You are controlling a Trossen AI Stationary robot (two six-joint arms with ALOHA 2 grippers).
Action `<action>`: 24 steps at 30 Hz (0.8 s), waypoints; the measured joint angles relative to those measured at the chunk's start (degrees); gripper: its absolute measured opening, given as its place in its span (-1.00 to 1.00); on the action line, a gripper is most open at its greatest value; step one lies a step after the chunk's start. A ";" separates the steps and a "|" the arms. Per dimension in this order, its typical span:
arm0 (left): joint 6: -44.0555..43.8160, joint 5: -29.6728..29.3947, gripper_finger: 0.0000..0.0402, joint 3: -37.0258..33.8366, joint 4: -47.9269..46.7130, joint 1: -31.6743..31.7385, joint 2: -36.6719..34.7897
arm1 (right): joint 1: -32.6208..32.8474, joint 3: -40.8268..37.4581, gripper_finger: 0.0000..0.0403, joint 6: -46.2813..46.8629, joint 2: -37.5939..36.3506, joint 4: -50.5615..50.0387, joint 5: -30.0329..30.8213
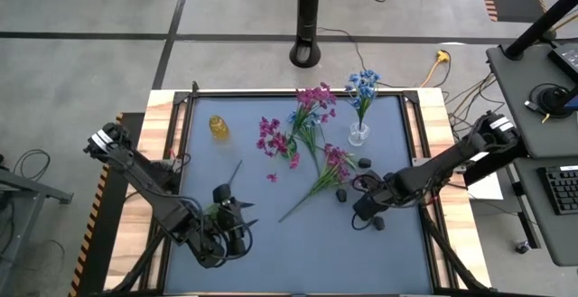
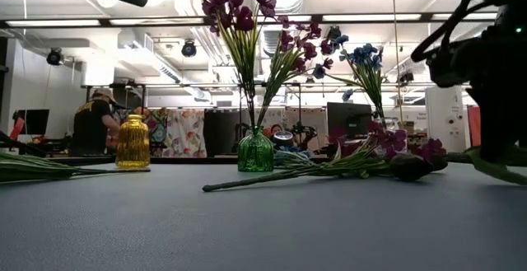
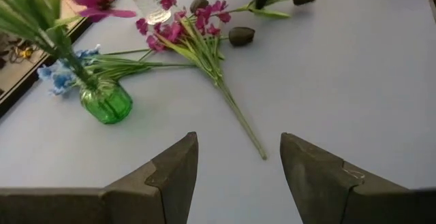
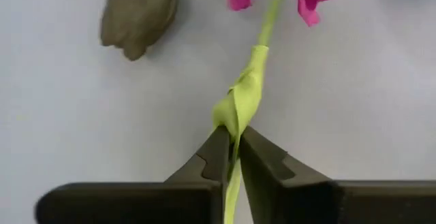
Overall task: Sort flowers into vase by color
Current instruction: Put the bottom black tulip into the yellow vase
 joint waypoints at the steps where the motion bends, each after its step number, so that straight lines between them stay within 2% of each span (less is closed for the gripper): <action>1: 0.73 0.04 -0.05 -0.01 0.66 0.00 0.43 | 0.01 0.00 -0.91 -0.35 -0.61 -0.22 -0.06; 4: 2.66 -0.02 -0.05 -0.01 2.84 0.00 1.69 | 0.00 0.00 -0.94 -0.65 -2.31 -0.63 -1.03; 15: 8.67 0.95 -0.05 -0.03 8.75 0.04 3.17 | 0.81 1.01 -0.93 -0.90 -10.28 -7.23 -13.32; 18: 9.11 3.38 -0.05 -0.03 9.07 0.04 3.04 | 1.56 3.65 -0.93 0.15 -11.81 -14.30 -13.56; 24: 9.24 3.33 -0.05 -0.05 10.73 0.38 2.99 | 2.47 10.46 -0.94 1.76 -13.51 -26.42 -11.02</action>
